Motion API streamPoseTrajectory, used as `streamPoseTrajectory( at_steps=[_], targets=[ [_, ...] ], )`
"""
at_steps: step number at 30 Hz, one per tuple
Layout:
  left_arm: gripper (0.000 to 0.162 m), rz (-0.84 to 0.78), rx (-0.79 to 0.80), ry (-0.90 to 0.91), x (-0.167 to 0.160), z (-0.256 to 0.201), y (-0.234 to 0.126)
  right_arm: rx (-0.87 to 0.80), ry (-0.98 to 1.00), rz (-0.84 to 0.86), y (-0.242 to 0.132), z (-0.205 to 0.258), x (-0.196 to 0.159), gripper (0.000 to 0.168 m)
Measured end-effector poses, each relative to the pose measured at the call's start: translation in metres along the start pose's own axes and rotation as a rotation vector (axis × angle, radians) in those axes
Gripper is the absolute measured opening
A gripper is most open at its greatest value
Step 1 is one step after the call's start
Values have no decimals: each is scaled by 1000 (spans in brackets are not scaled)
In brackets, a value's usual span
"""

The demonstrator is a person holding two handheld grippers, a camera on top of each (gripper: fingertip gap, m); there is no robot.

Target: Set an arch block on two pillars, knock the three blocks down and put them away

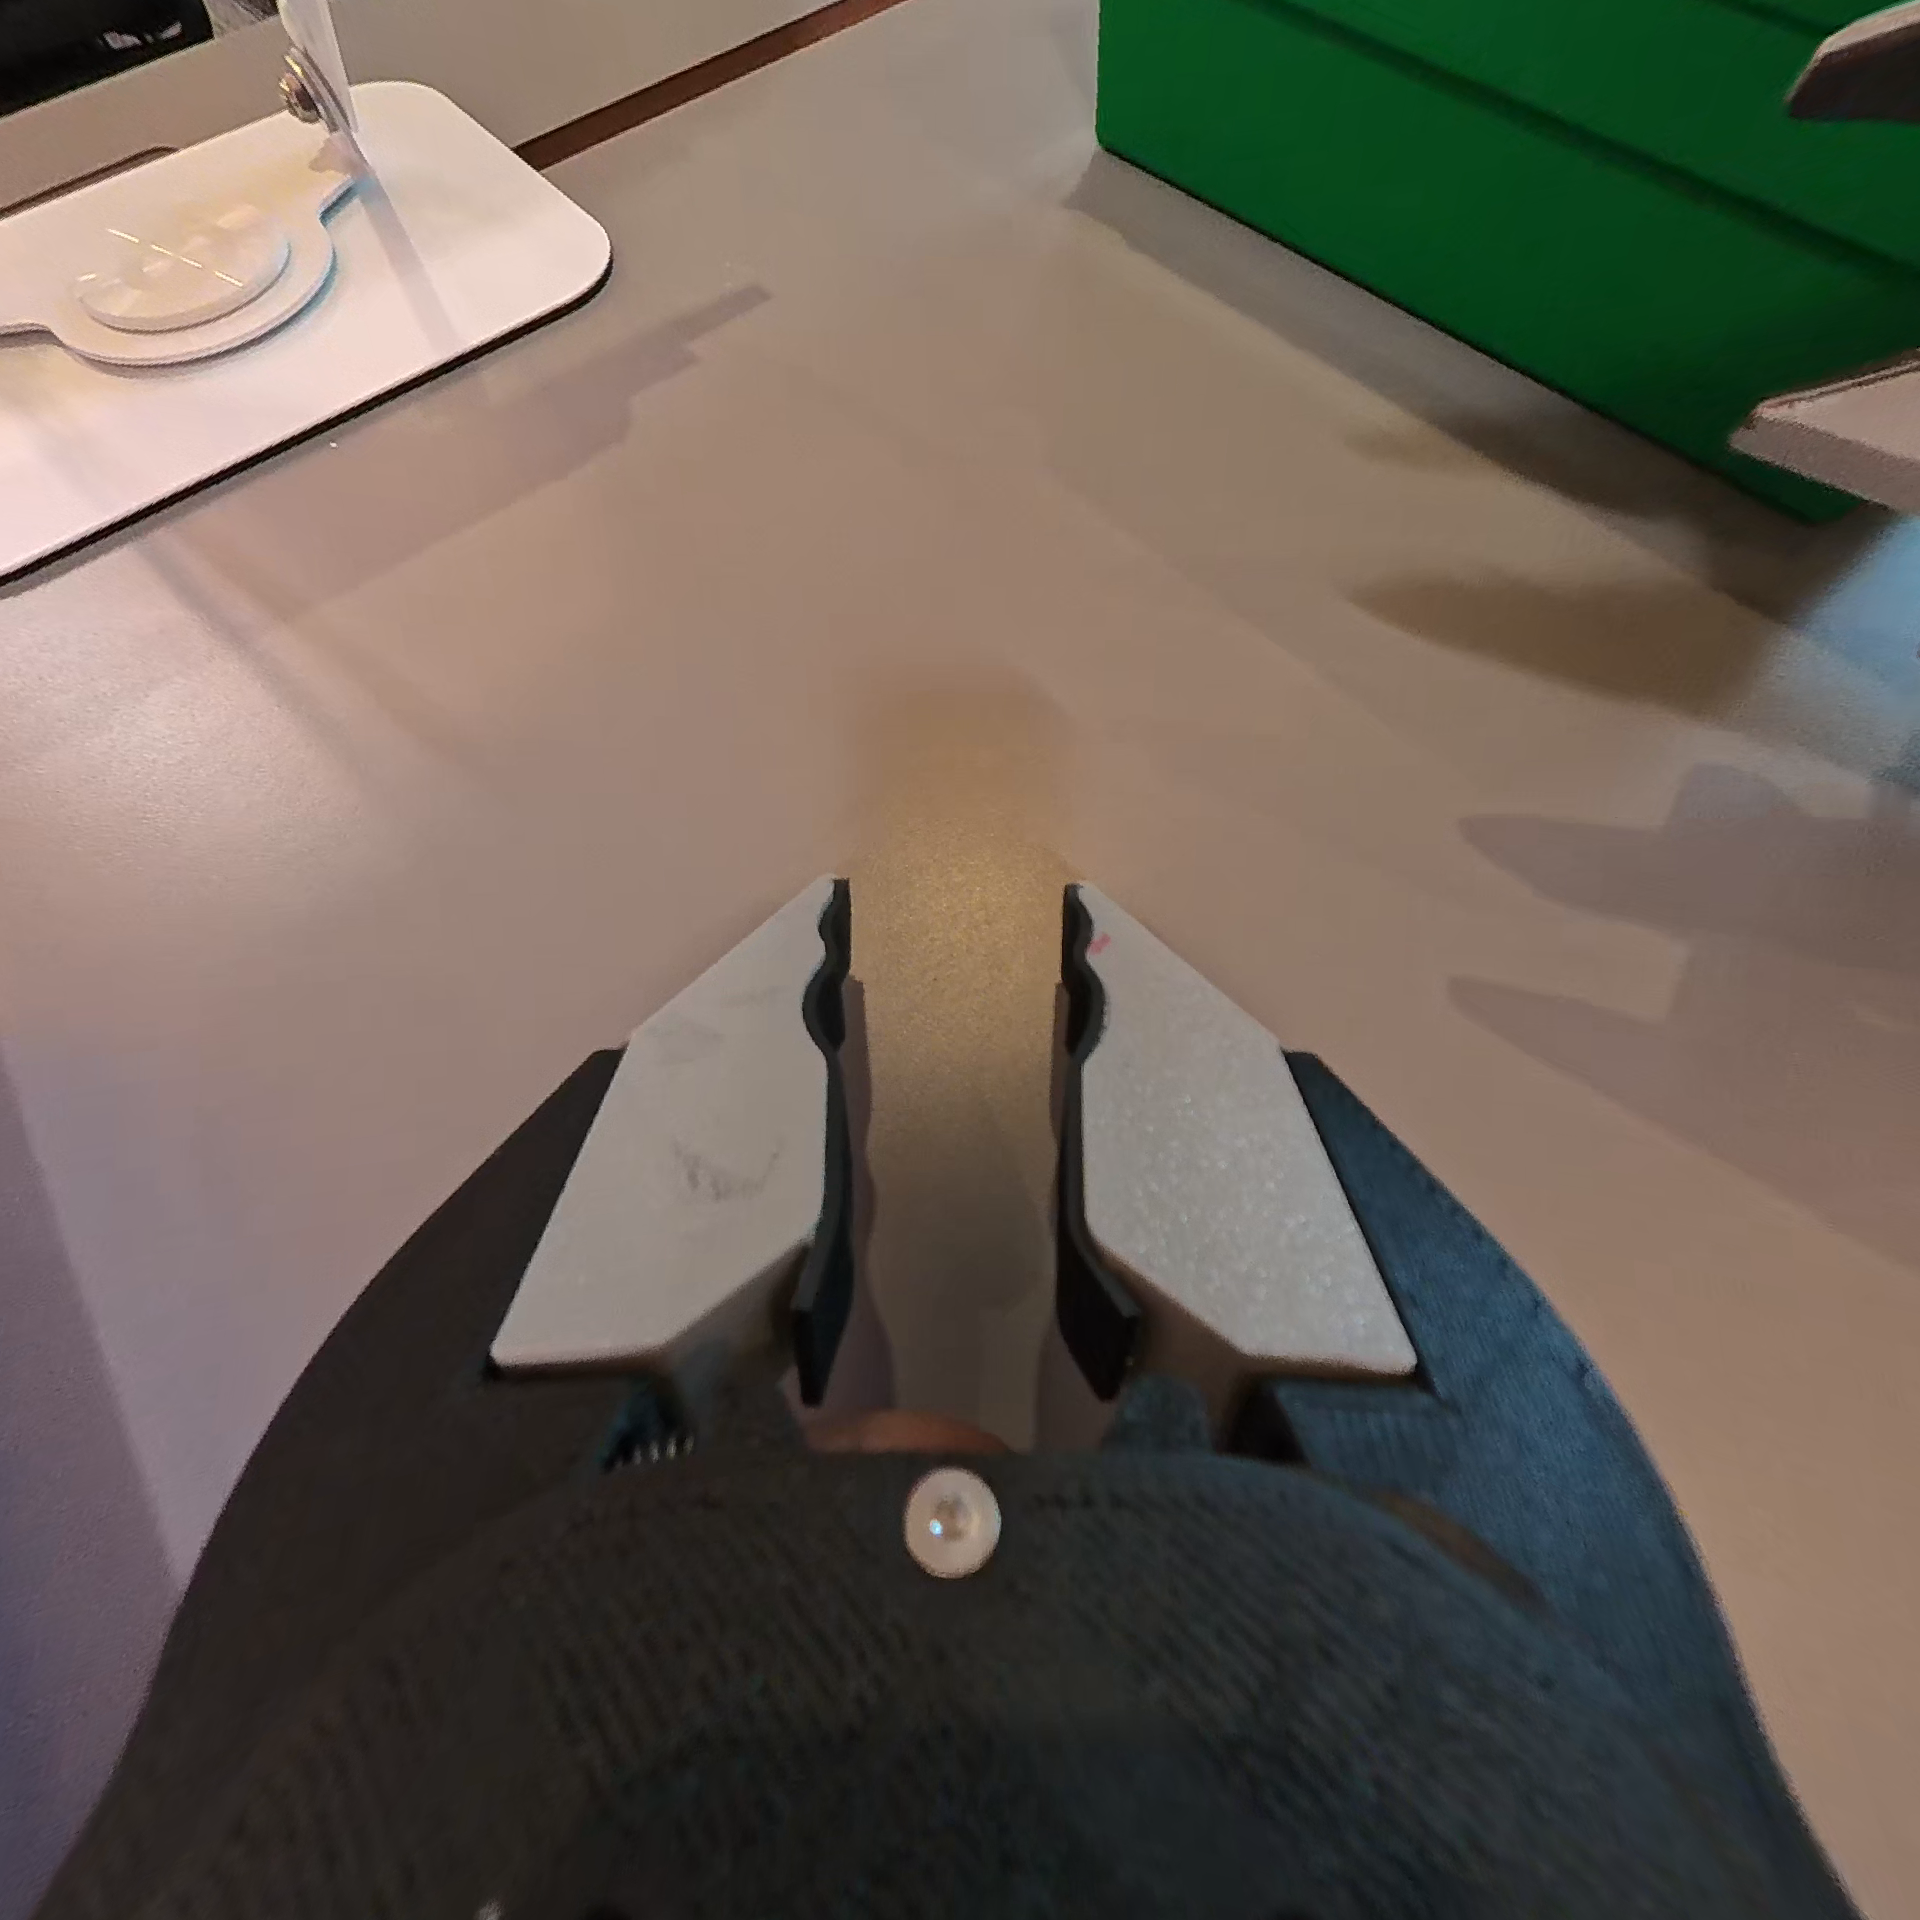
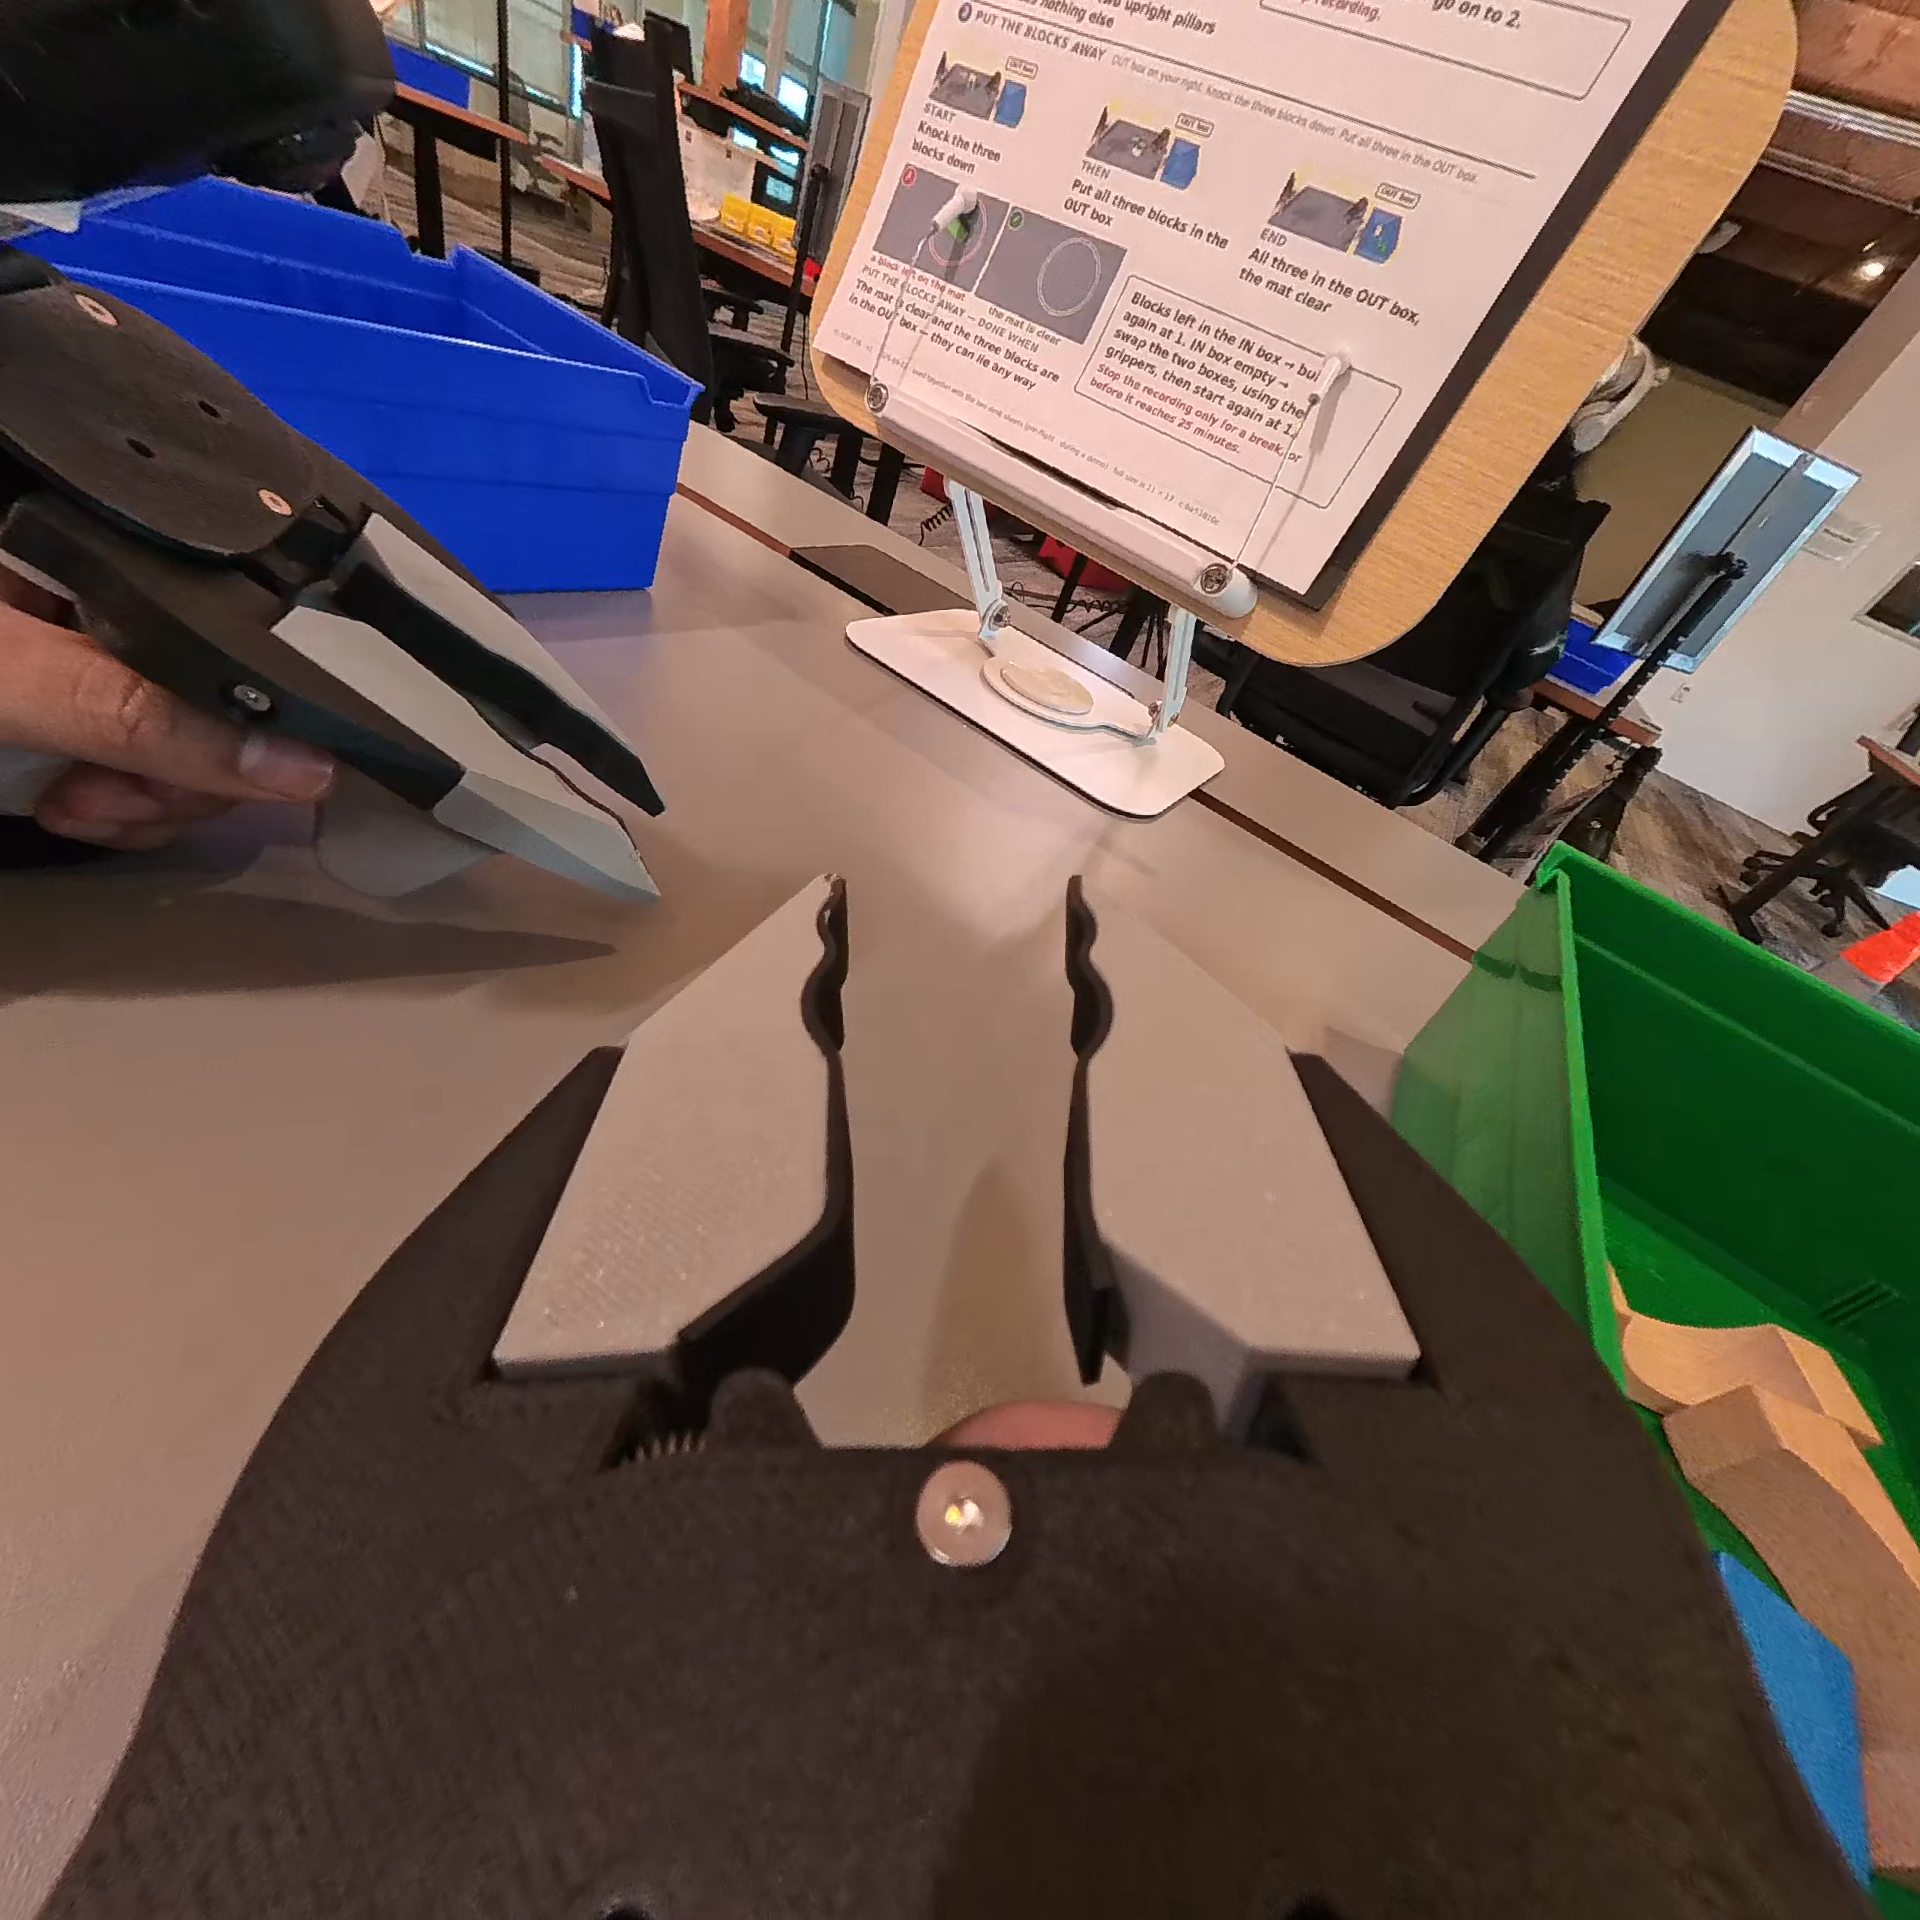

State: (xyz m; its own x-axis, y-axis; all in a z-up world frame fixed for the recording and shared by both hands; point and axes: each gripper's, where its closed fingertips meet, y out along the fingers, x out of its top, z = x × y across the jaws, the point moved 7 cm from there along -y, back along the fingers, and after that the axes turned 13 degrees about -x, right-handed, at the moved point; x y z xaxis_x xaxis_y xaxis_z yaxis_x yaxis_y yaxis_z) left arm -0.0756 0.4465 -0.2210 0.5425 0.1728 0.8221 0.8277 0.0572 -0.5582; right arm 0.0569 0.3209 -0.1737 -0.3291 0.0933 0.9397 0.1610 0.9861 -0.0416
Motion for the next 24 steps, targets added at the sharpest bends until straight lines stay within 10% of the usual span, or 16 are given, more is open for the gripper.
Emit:
streamPoseTrajectory(
  at_steps=[24],
  targets=[
    [39,11,-1,9,-1,-1,1,-17,-14,-9,-1,-1,1,38]
  ],
)
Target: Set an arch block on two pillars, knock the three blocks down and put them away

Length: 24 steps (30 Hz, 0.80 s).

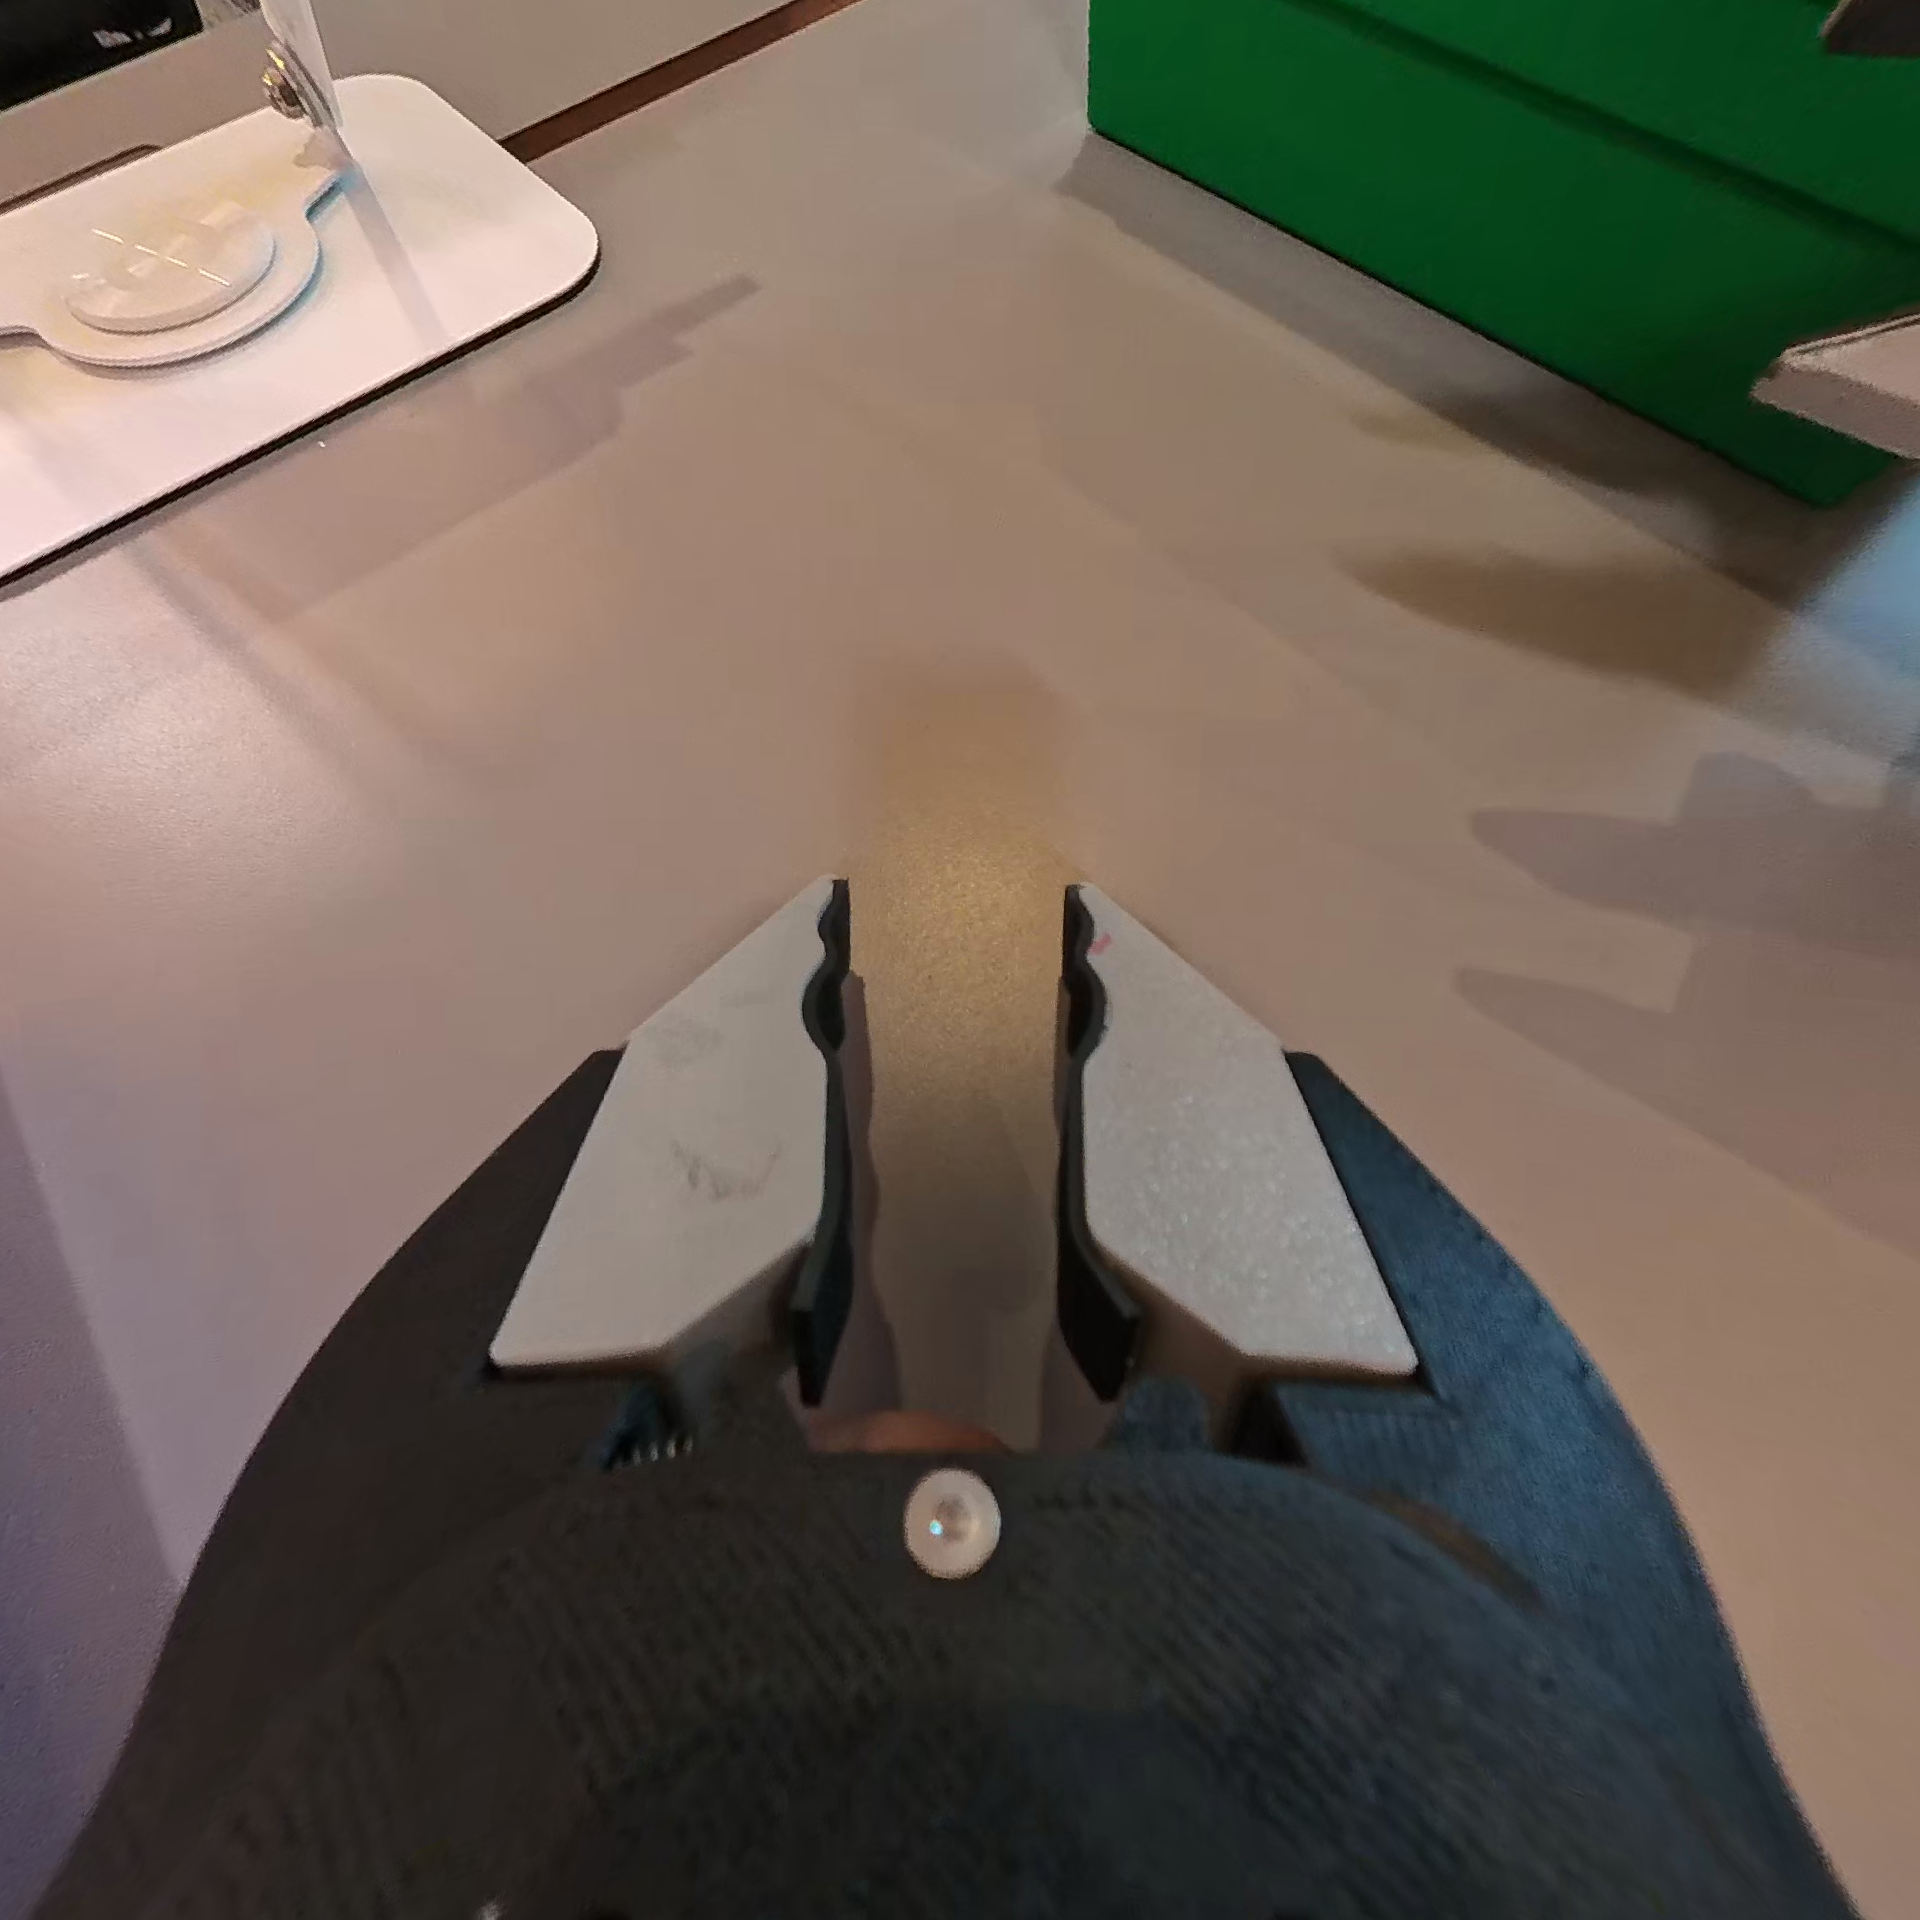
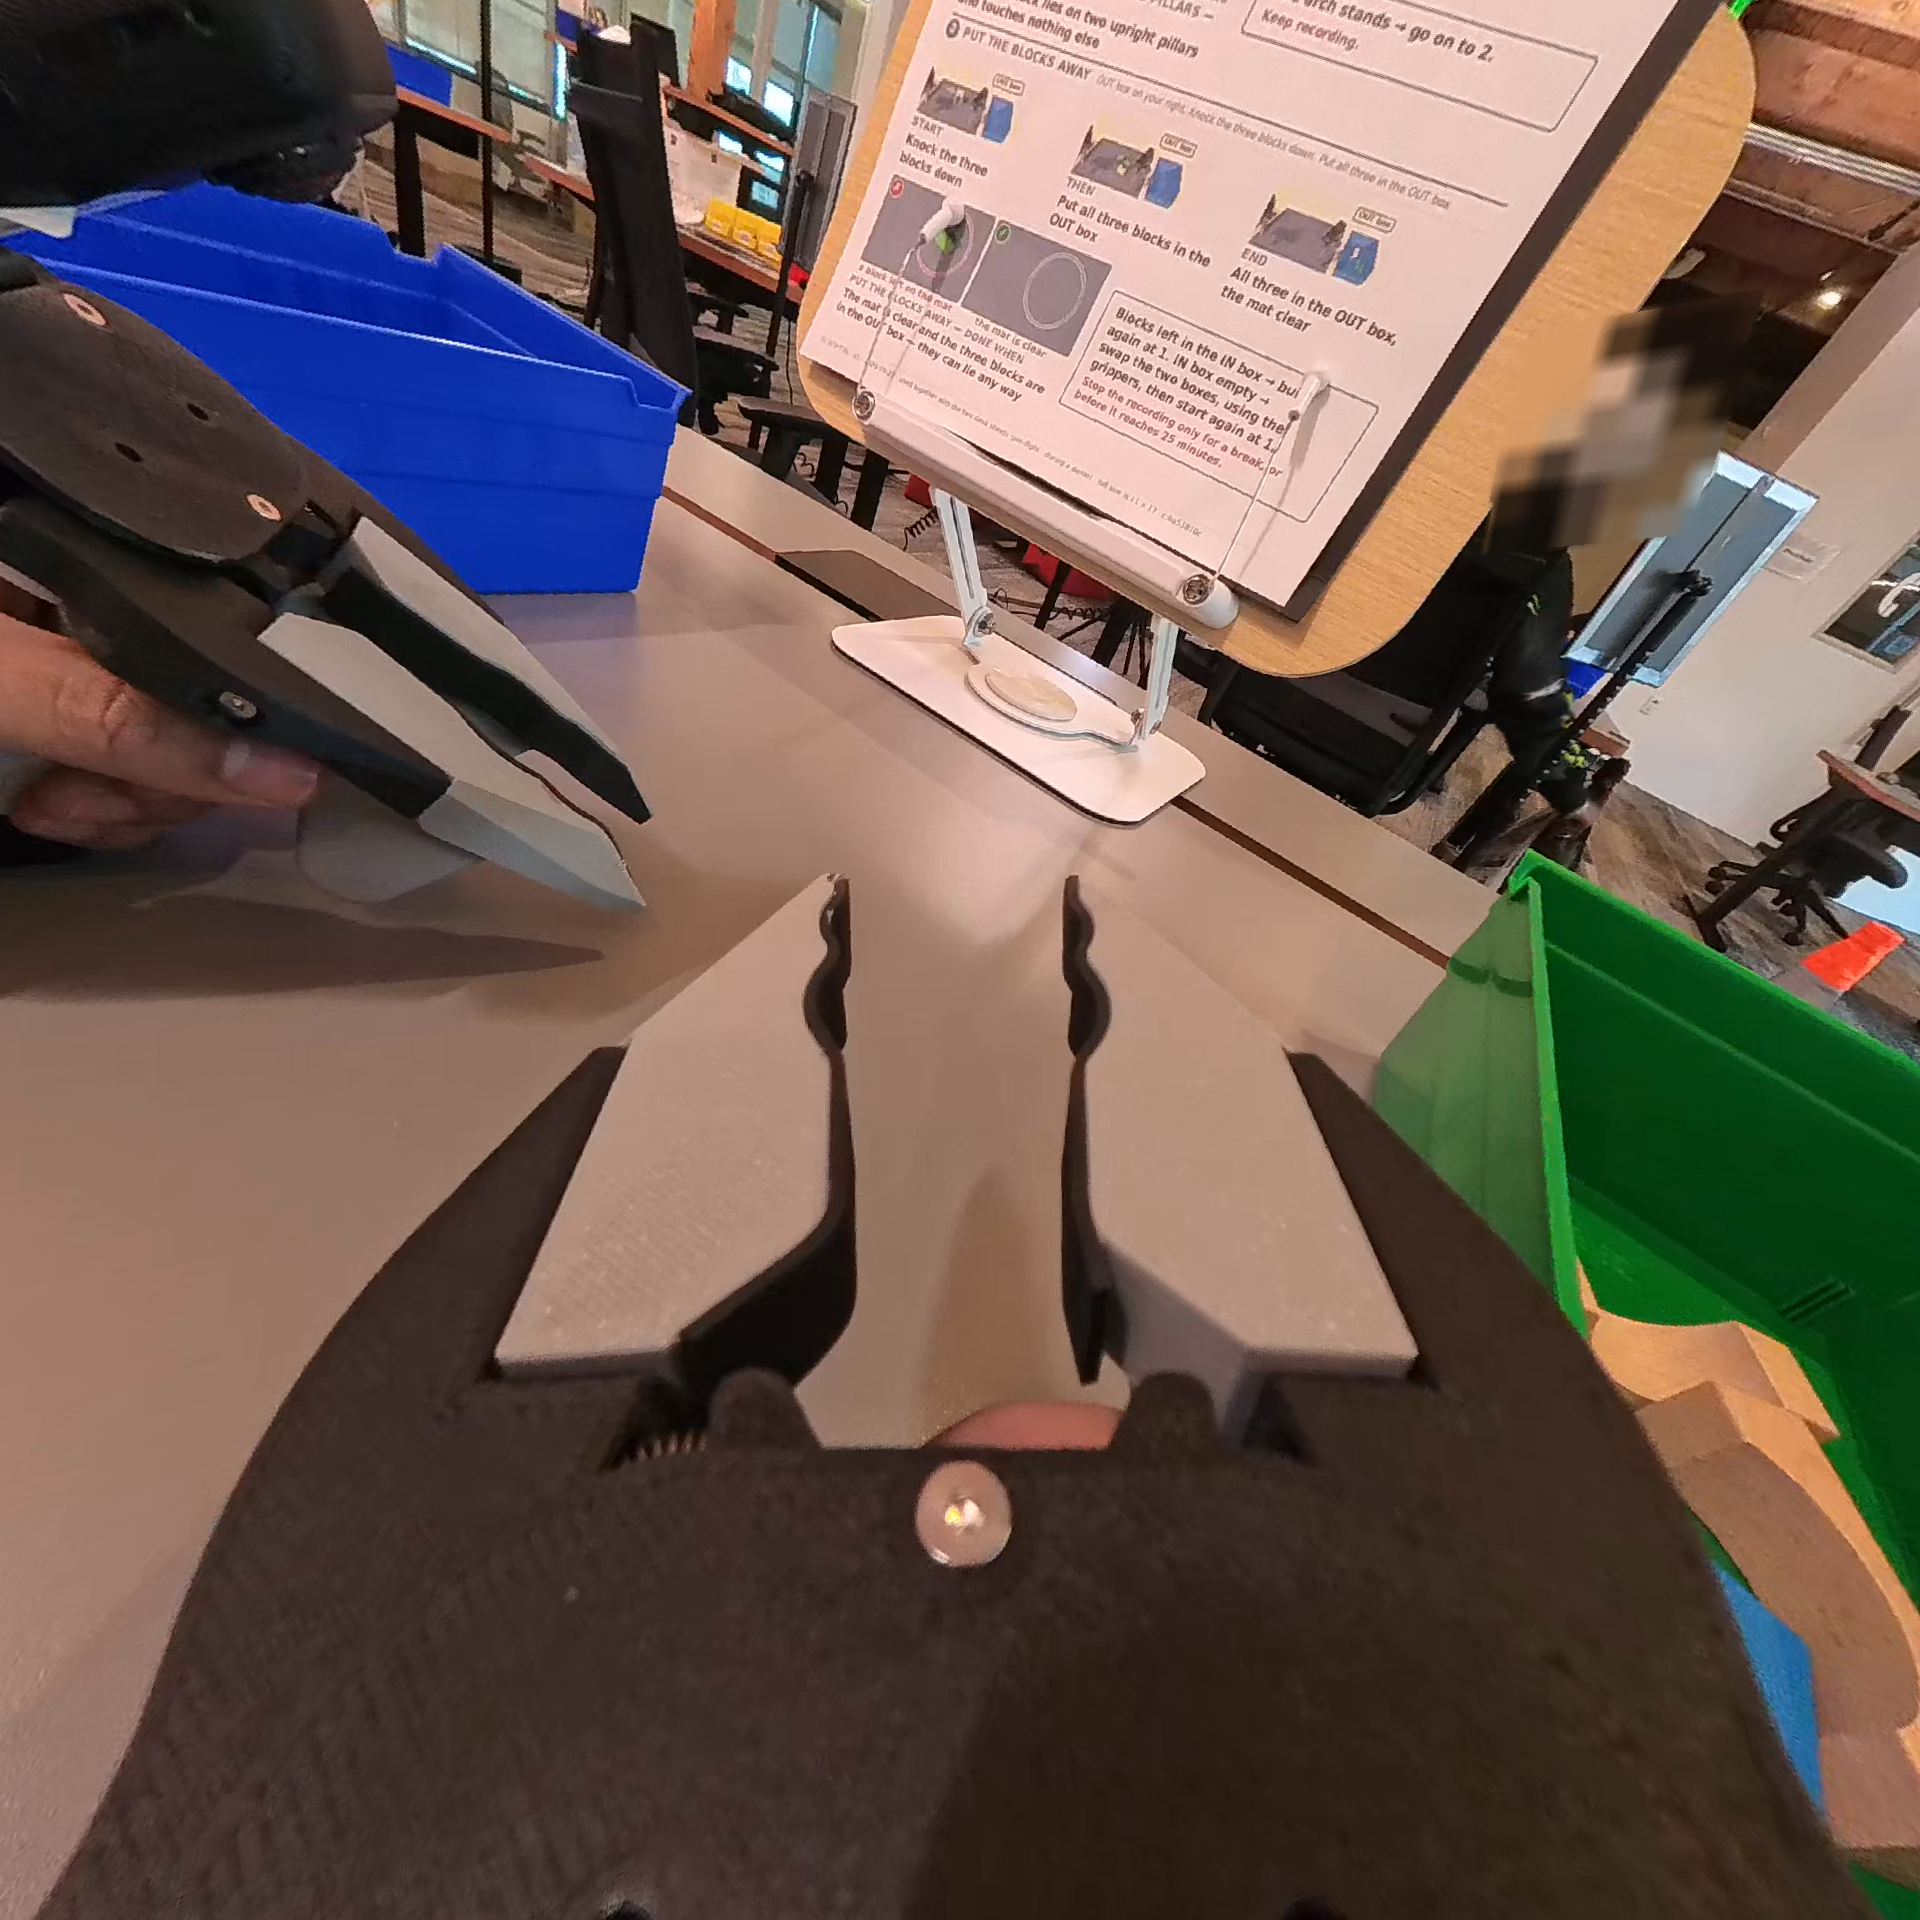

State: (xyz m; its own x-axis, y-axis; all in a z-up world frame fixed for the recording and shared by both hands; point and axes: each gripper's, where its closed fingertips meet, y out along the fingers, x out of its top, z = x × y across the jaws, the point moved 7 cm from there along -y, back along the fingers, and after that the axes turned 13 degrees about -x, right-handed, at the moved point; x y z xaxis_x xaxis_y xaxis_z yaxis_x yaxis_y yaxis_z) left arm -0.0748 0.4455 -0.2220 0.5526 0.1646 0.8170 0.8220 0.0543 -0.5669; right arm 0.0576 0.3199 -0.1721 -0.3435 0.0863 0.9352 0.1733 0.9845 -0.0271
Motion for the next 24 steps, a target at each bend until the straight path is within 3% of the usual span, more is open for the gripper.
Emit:
streamPoseTrajectory(
  at_steps=[18,24],
  targets=[
    [37,-14,21,27,1,-2,-2,-3,-5,1,0,-1,0,38],
    [49,-160,182,26,1,-5,-31,13,-27,11,1,3,-2,42]
  ],
)
